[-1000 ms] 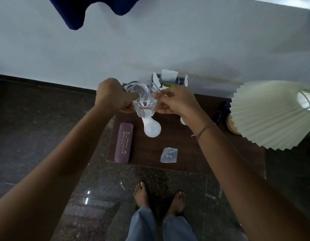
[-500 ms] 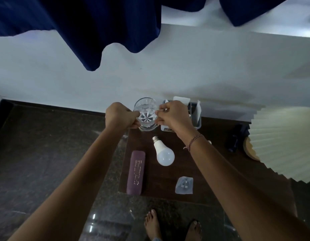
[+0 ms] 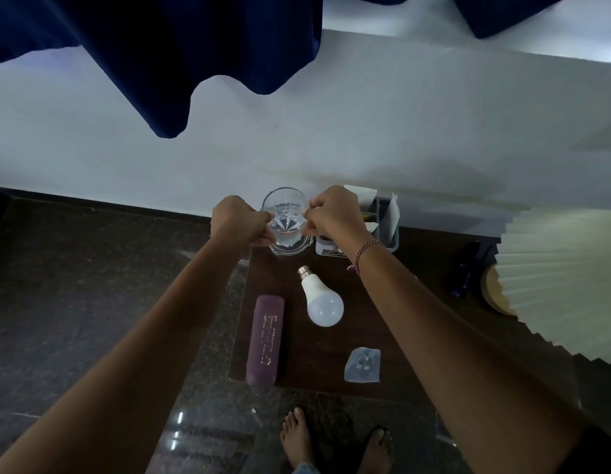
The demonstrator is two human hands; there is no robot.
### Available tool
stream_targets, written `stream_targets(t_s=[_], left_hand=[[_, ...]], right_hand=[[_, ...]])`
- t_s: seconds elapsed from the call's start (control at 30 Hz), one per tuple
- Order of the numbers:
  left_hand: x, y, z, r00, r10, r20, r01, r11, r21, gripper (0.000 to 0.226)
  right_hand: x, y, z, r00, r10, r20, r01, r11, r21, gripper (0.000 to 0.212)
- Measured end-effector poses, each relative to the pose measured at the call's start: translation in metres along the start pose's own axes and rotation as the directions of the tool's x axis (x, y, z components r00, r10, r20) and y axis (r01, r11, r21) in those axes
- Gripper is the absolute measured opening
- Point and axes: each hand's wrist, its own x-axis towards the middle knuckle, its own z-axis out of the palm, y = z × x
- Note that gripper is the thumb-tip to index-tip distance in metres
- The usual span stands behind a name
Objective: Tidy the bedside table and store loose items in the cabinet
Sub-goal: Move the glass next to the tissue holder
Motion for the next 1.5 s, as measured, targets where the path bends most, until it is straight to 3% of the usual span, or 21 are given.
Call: stream_targets(t_s=[0.53, 0.93, 1.07, 1.2, 1.3, 1.37, 1.43, 1.5], left_hand=[[0.010, -0.009, 0.007, 0.999, -0.003, 0.043, 0.002, 1.000, 0.018, 0.030], [0.015, -0.006, 0.005, 0.998, 0.048, 0.040, -0.051, 0.994, 0.097, 0.029], [0.015, -0.005, 0.006, 0.998, 0.057, 0.037, -0.060, 0.994, 0.087, 0.030], [0.014, -0.012, 0.007, 0.984, 0.154, -0.087, -0.138, 0.976, 0.169, 0.031], [0.008, -0.016, 0.008, 0.950, 0.229, -0.211, -0.191, 0.964, 0.185, 0.028], [0.001, -0.018, 0.009, 0.926, 0.272, -0.263, -0.222, 0.954, 0.203, 0.029], [-0.006, -0.017, 0.009, 0.907, 0.303, -0.294, -0.259, 0.949, 0.179, 0.026], [-0.016, -0.015, 0.011, 0.899, 0.321, -0.296, -0.280, 0.944, 0.174, 0.020]], right_hand=[[0.019, 0.013, 0.019, 0.997, -0.064, -0.033, 0.055, 0.973, -0.225, 0.013], [0.018, 0.009, 0.021, 0.993, -0.117, -0.031, 0.091, 0.892, -0.443, 0.014], [0.017, 0.008, 0.020, 0.995, -0.093, -0.043, 0.066, 0.904, -0.422, 0.014], [0.012, 0.008, 0.019, 0.997, -0.063, -0.049, 0.039, 0.923, -0.382, 0.013], [0.004, 0.006, 0.015, 0.993, -0.095, -0.075, 0.057, 0.914, -0.401, 0.041], [0.000, 0.004, 0.013, 0.987, -0.137, -0.083, 0.094, 0.917, -0.387, 0.047], [-0.002, 0.002, 0.013, 0.983, -0.159, -0.087, 0.121, 0.933, -0.339, 0.046], [-0.006, 0.001, 0.013, 0.980, -0.185, -0.077, 0.154, 0.941, -0.301, 0.030]])
